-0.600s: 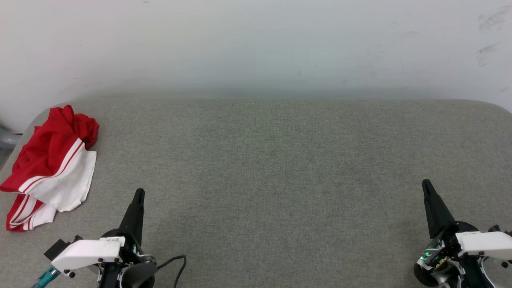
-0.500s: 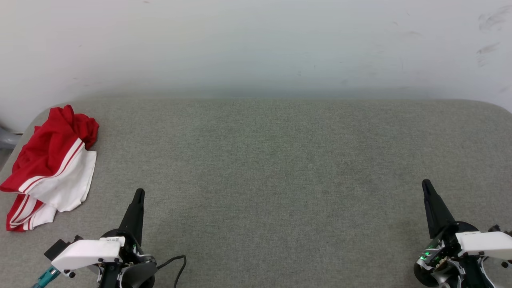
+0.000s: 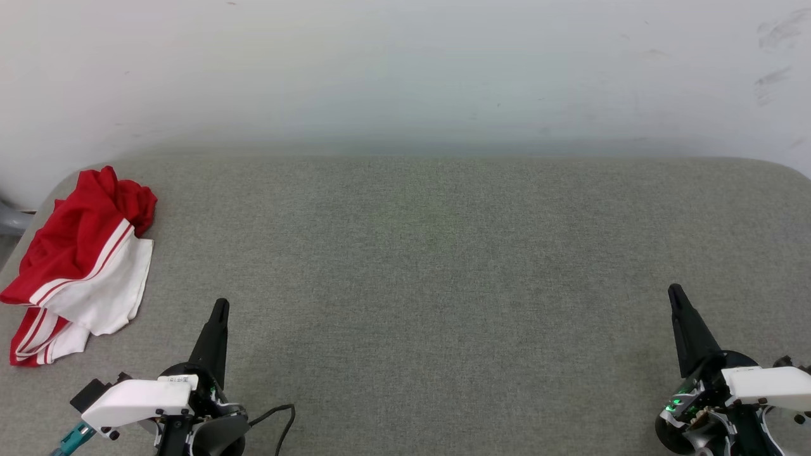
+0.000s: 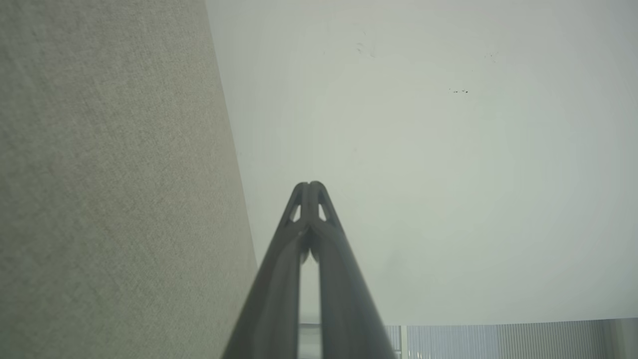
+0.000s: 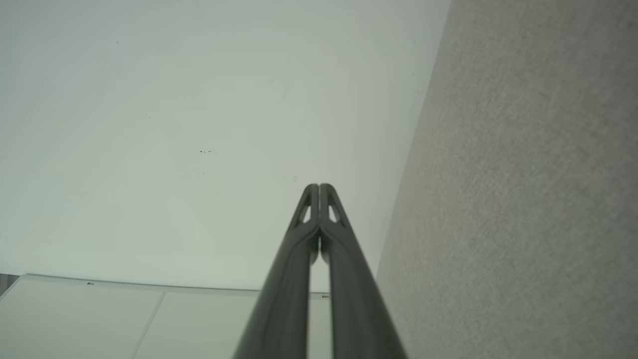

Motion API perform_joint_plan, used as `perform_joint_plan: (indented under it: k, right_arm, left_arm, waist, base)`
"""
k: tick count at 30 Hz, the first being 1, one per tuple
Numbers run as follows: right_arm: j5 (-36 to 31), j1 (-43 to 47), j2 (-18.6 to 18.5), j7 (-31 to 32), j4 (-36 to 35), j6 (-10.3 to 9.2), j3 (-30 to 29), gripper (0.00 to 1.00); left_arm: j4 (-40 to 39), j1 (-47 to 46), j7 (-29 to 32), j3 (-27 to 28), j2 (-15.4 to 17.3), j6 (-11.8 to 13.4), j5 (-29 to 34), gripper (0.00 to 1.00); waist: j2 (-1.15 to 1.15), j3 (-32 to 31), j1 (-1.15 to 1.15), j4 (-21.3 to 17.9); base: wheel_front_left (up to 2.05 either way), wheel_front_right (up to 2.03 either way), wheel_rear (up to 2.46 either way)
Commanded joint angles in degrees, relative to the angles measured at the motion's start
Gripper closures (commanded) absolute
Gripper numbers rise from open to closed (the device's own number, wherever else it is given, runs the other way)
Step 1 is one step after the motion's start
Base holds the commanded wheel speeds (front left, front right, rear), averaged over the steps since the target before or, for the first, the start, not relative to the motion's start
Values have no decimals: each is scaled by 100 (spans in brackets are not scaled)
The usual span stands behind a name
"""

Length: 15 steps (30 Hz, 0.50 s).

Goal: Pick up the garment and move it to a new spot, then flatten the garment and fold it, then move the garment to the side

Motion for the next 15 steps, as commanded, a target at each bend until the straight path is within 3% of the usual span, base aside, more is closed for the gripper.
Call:
perform_joint_plan:
  k: [1, 15]
  right_arm:
    - [-26, -70, 27, 6, 3, -4, 4, 100]
    - [-26, -70, 27, 6, 3, -4, 4, 100]
  left_arm:
    - [0, -41, 12, 13, -7, -13, 5, 100]
    - [0, -41, 11, 13, -7, -13, 4, 100]
  waist:
    - [0, 0, 0, 0]
    - [0, 0, 0, 0]
  base:
    - [0, 0, 0]
    - [0, 0, 0]
